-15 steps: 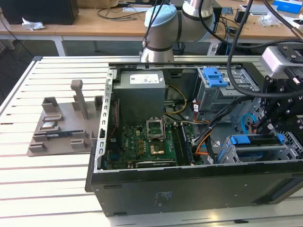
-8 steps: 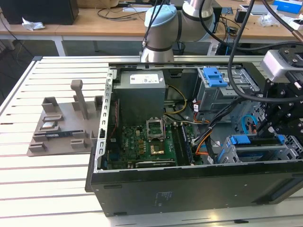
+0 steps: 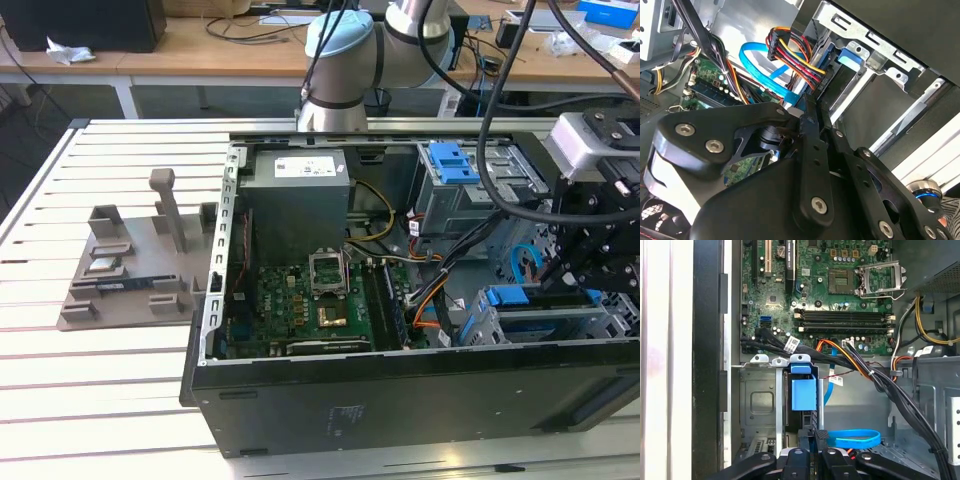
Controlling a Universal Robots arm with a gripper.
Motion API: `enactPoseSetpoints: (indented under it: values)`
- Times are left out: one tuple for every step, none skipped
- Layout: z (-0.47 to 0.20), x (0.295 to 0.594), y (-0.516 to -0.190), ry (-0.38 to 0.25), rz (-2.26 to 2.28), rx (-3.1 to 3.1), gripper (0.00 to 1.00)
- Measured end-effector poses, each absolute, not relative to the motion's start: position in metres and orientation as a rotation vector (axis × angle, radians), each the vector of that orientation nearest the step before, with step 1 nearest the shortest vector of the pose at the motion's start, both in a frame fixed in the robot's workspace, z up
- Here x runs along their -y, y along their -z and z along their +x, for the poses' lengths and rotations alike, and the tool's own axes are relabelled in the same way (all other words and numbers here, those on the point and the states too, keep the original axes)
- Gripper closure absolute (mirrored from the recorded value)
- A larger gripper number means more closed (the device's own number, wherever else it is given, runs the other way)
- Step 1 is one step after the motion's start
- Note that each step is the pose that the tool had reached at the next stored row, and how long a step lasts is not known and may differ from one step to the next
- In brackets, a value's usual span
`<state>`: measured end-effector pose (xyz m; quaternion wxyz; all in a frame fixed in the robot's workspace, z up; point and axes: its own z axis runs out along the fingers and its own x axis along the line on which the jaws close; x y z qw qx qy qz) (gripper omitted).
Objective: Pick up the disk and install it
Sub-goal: 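Insert the second disk wire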
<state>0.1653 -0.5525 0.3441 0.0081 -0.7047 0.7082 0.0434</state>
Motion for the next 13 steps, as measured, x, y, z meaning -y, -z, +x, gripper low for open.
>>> enactPoseSetpoints:
  values:
    - [0.1653,0.5525,-0.3442,-0.136,-2.203,-2.213,0.84]
    - [0.1653,0.5526,-0.3444,-0.136,-2.203,-2.213,0.84]
    - [0.1657,0.5526,-0.3445,-0.136,-2.203,-2.213,0.84]
    - [0.1665,0.5526,-0.3444,-0.137,-2.203,-2.212,0.84]
    - [0.1677,0.5525,-0.3446,-0.138,-2.203,-2.211,0.84]
    - [0.1683,0.5525,-0.3446,-0.138,-2.203,-2.211,0.84]
    - [0.1687,0.5523,-0.3446,-0.139,-2.203,-2.210,0.84]
    - [0.1688,0.5524,-0.3445,-0.145,-2.201,-2.207,0.84]
    - [0.1689,0.5523,-0.3445,-0.147,-2.200,-2.205,0.84]
    - [0.1689,0.5525,-0.3446,-0.150,-2.198,-2.204,0.84]
    - [0.1690,0.5535,-0.3445,-0.156,-2.196,-2.201,0.84]
    - [0.1690,0.5546,-0.3444,-0.156,-2.196,-2.200,0.84]
    - [0.1689,0.5552,-0.3444,-0.155,-2.196,-2.201,0.84]
